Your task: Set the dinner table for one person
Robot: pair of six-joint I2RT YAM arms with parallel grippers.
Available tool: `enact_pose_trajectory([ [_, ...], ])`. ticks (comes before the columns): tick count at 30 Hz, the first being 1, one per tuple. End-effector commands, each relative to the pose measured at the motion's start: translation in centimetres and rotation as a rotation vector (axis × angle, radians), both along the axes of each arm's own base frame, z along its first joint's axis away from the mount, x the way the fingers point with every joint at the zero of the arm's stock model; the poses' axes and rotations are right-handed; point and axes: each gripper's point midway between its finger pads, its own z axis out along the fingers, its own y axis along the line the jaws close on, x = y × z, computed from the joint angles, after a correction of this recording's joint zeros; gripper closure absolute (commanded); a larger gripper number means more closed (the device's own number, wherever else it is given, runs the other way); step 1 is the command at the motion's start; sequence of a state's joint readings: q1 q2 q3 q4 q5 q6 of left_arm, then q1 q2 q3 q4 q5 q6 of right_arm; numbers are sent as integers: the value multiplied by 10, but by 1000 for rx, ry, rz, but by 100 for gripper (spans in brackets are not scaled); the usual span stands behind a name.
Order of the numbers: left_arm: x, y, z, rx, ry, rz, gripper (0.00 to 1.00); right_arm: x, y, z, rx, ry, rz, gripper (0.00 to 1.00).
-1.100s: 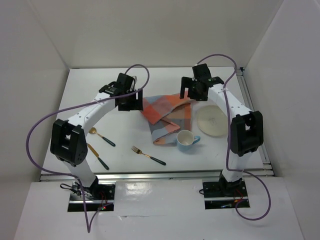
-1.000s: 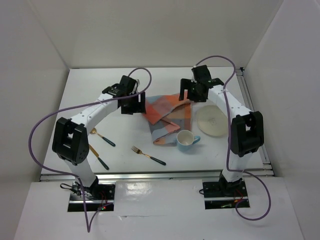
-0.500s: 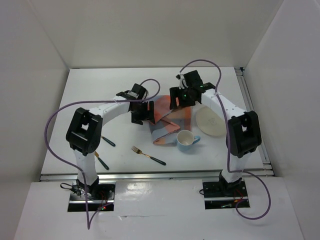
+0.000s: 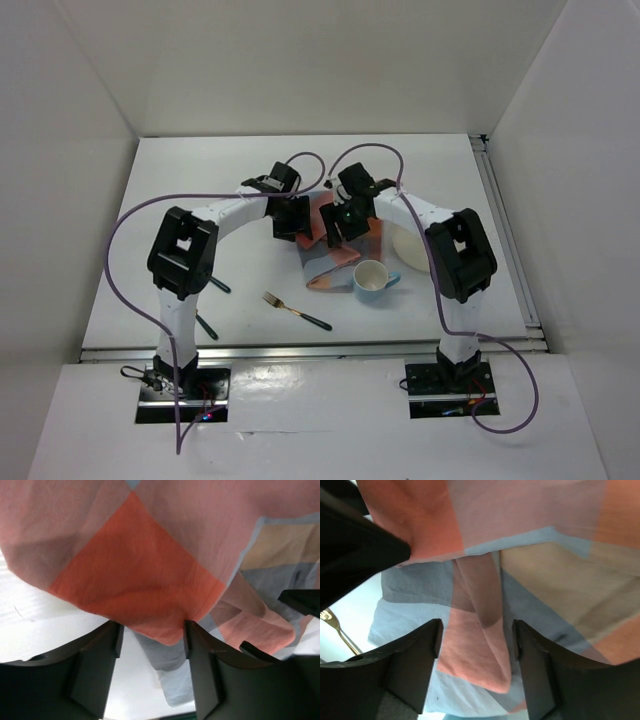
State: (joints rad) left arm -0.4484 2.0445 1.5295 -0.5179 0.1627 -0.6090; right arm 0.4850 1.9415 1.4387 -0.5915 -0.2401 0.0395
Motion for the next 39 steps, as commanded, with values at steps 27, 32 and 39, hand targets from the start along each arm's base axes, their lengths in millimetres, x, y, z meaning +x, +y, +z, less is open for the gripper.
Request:
enact_pose_trajectory([
  [27,47,13,102,-65,-189,54,100,18,-20,13,-115,-145,-136,100],
  [32,77,29,172,-174,-298,122,100,32,-23,35,-123,-214,-179,100],
  [39,120,90,222,-439,-324,292,100,93,-27,97,-150,-430,-317,100],
])
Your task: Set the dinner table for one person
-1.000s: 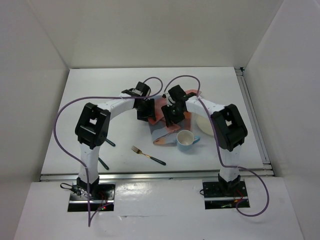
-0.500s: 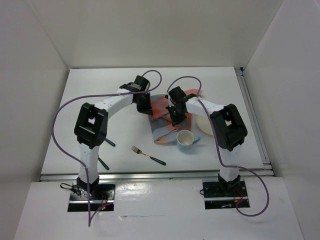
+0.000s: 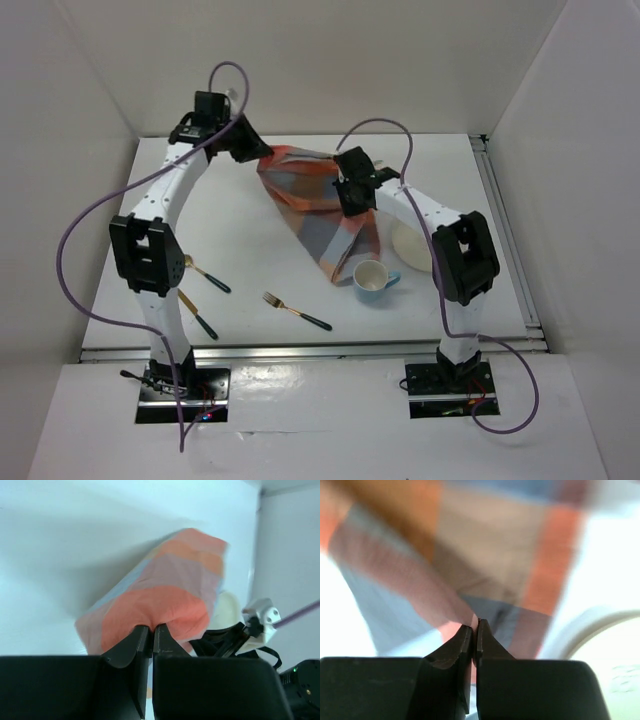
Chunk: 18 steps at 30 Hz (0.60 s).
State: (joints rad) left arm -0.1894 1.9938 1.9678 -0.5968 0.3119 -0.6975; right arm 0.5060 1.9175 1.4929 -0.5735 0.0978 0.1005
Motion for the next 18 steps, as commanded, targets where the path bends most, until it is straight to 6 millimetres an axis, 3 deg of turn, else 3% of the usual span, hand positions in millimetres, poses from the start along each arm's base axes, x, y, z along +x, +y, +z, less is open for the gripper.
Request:
enact_pose_trajectory([
  [1,4,24,42,-244,-4,43,100,57,3,76,12,-253,-105,100],
  [3,5,39,50,-326,-47,60,100,77,4,113,21,-353,-138,100],
  [4,4,56,55,-385,-41,89,100,86,6,126,33,-403,-144,100],
  [5,2,63,58,-411,-47,99,100,90,5,140,39,-445,-142,100],
  [6,-4,70,41,-434,-7,121,100,90,11,148,51,-475,-129,100],
  [7,-9,83,55,-456,-52,133,100,94,12,171,89,-546,-130,100],
  [8,-14,90,53,-478,-40,162,100,89,20,177,96,-577,-102,100],
  [9,-26,94,26,-487,17,193,100,79,26,161,84,-563,-73,100],
  [10,-34,103,20,-495,24,221,100,72,31,158,92,-570,-50,100],
  [11,-46,106,32,-508,-10,243,100,66,35,171,128,-619,-45,100],
  [12,-65,104,-1,-516,62,265,100,46,41,134,101,-557,11,100],
  [13,-75,109,-10,-512,78,293,71,35,42,121,96,-543,27,100],
  [14,-82,112,-17,-481,68,306,50,24,45,119,108,-553,41,100],
  [15,-94,113,-20,-451,76,322,28,13,41,101,82,-522,37,100],
  [16,-101,117,-30,-415,95,343,0,-7,37,66,44,-464,46,100],
  [17,-101,128,-41,-340,86,365,0,-15,29,53,27,-431,27,96],
  [18,-110,131,-50,-301,136,377,0,-25,29,44,39,-400,10,61],
])
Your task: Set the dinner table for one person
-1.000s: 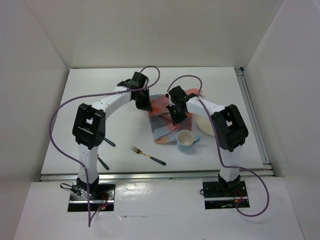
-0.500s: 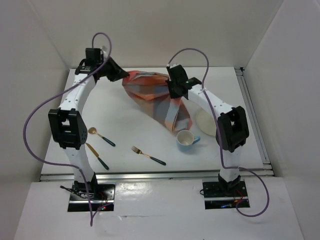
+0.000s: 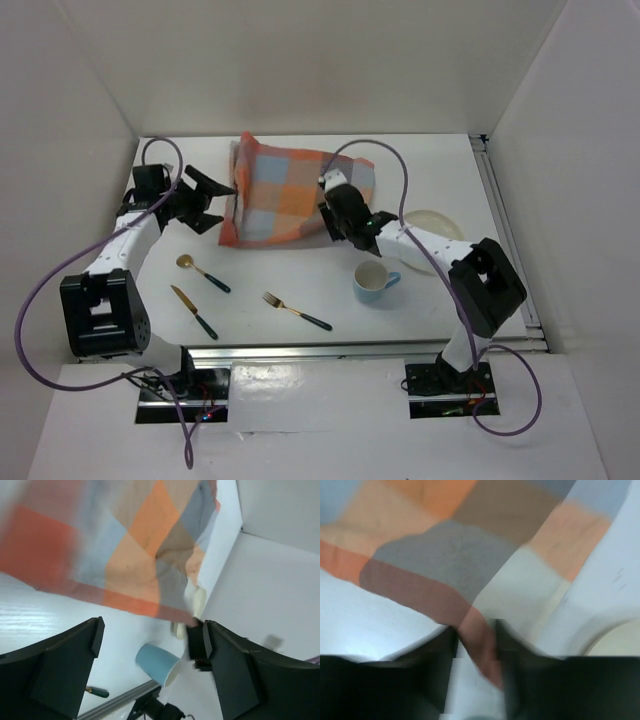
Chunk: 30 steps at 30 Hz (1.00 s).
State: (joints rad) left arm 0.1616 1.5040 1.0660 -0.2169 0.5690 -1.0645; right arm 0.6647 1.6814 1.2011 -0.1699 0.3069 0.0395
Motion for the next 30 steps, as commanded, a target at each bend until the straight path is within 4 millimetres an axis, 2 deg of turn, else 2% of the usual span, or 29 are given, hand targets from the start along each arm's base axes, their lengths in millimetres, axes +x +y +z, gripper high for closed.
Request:
enact_pose_trajectory([
  [1,2,20,19,167,-68,12,0,-21,-10,-22,15,25,-57,42],
  [2,4,25,18,205,-53,12,0,-23,-13,-24,15,37,-77,29],
  [3,7,35,17,283,-54,9,0,-24,-14,-21,32,41,-90,21],
  [4,10,35,21,321,-40,-10,0,-25,-18,-17,26,32,-103,12],
  [6,12,41,13,459,-4,-38,5,-22,-17,-3,47,9,-115,10],
  [8,13,46,9,551,48,-42,44,-13,-18,15,98,4,-129,10],
  [9,5,45,-8,589,127,-64,58,-13,-20,17,110,23,-136,10],
  [10,3,57,-16,645,166,-37,69,-13,-15,19,159,52,-129,10],
  [11,-3,60,-29,662,205,-48,69,-5,-18,28,194,61,-143,12],
  [13,-7,61,-44,667,256,-59,65,-8,-14,15,223,165,-141,18],
  [14,-14,59,-53,682,276,-79,57,0,-16,23,247,178,-160,24],
  [15,-14,54,-58,689,281,-107,53,-5,-20,3,219,264,-189,40],
  [17,-13,43,-65,720,259,-173,44,-1,-19,0,286,350,-204,58],
  [19,-7,21,-65,739,230,-242,33,-4,-24,-19,305,430,-240,85],
  [20,-10,20,-74,768,274,-259,30,-3,-31,-24,321,461,-262,86],
  [21,-4,19,-69,807,275,-255,21,-1,-33,-23,339,471,-271,86],
  [22,-4,24,-72,892,303,-238,5,-4,-38,-31,347,506,-294,82],
  [23,-6,27,-80,923,345,-247,1,-2,-44,-31,366,515,-301,51],
  [24,-4,31,-81,943,351,-235,0,-7,-48,-39,370,544,-320,40],
  [25,-1,32,-82,954,355,-229,0,-10,-50,-34,375,535,-318,31],
  [26,-1,35,-86,963,371,-218,0,-10,-57,-34,392,538,-349,25],
  [28,-2,43,-95,980,416,-201,0,-16,-67,-38,408,558,-379,25],
  [30,-2,45,-102,967,435,-208,6,-22,-69,-38,441,581,-394,25],
])
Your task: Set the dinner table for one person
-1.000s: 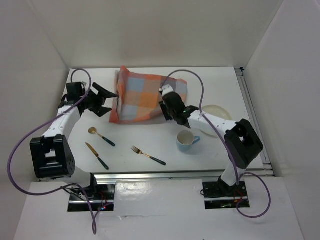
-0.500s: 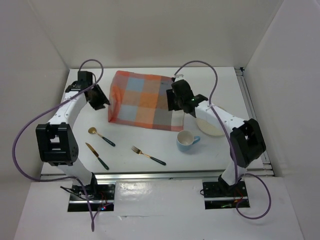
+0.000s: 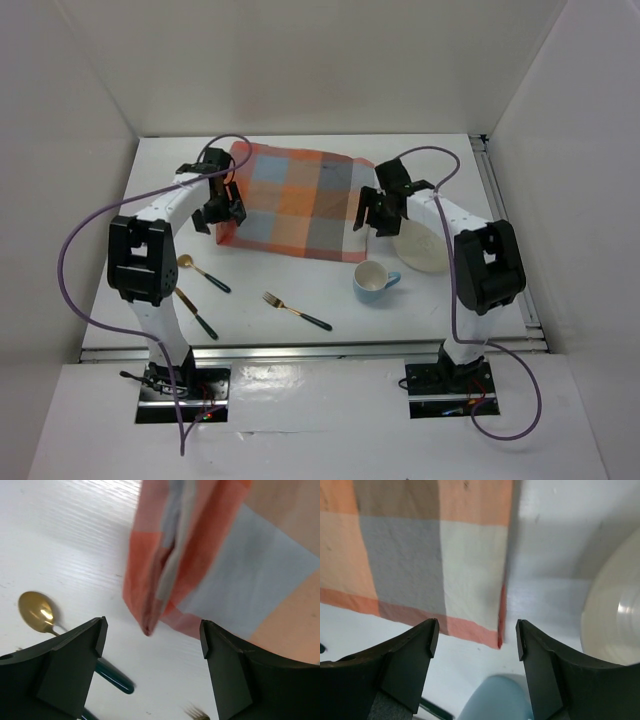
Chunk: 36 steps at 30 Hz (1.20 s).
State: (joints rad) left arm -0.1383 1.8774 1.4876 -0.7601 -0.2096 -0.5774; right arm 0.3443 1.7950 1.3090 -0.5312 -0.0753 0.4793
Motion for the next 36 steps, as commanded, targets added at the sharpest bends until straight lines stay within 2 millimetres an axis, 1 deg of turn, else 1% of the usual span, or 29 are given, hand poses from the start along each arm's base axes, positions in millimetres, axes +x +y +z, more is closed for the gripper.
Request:
enact_pose_trajectory([
  [1,-2,27,-4,70,35,66,7,-20,2,15,89,37,-33,25],
  [2,1,23,-8,48,38,59,7,-23,2,13,95,51,-50,25],
  [4,-2,30,-12,41,52,77,7,-31,-4,4,94,82,-78,26],
  [6,2,28,-14,25,35,73,7,-37,0,-2,125,115,-97,26],
  [7,1,30,-19,15,48,81,9,-40,-3,-8,141,130,-113,26],
  [8,4,33,-18,5,37,89,11,-38,1,-9,163,125,-114,26],
  [9,3,28,-23,-18,52,81,15,-40,4,-13,186,144,-123,26],
  [10,5,31,-26,-29,51,88,20,-41,6,-14,196,142,-118,26],
  [11,6,32,-26,-44,53,92,36,-43,6,-21,195,157,-127,28],
  [14,9,28,-26,-65,42,75,64,-42,9,-34,202,183,-120,29],
  [15,6,26,-28,-76,52,72,81,-41,9,-40,199,191,-121,29],
  [17,6,28,-24,-85,42,77,98,-36,11,-41,204,177,-119,30],
  [18,7,31,-24,-86,41,87,100,-34,13,-44,213,175,-114,30],
  [20,7,30,-21,-114,34,86,100,-32,14,-55,212,190,-123,34],
  [21,8,35,-17,-114,24,97,100,-34,15,-58,218,205,-119,37],
  [22,7,31,-17,-133,26,81,100,-32,16,-59,217,206,-119,39],
  [23,8,36,-13,-133,15,91,100,-35,20,-63,213,216,-110,41],
  [24,8,37,-15,-148,13,95,100,-32,21,-63,217,218,-117,48],
  [25,9,33,-10,-165,2,87,100,-33,21,-67,213,227,-119,53],
  [26,9,33,-5,-166,-10,86,100,-30,22,-64,217,219,-118,61],
  [27,9,35,-4,-178,-11,92,100,-31,22,-69,200,223,-117,78],
  [28,12,33,3,-191,-30,85,100,-27,24,-65,205,211,-116,87],
  [29,12,33,6,-188,-38,76,100,-27,19,-68,180,211,-130,95],
  [30,16,38,10,-188,-52,85,100,-17,20,-60,180,181,-133,100],
  [31,18,36,18,-198,-67,80,100,-17,15,-60,152,183,-149,100],
  [32,20,37,25,-194,-86,69,100,-13,14,-54,145,165,-156,100],
  [33,22,41,31,-194,-93,78,100,-4,14,-47,139,132,-150,100],
  [35,25,38,43,-210,-117,68,100,3,10,-32,111,94,-146,100],
  [36,28,42,56,-209,-144,75,100,14,11,-20,117,58,-149,100],
])
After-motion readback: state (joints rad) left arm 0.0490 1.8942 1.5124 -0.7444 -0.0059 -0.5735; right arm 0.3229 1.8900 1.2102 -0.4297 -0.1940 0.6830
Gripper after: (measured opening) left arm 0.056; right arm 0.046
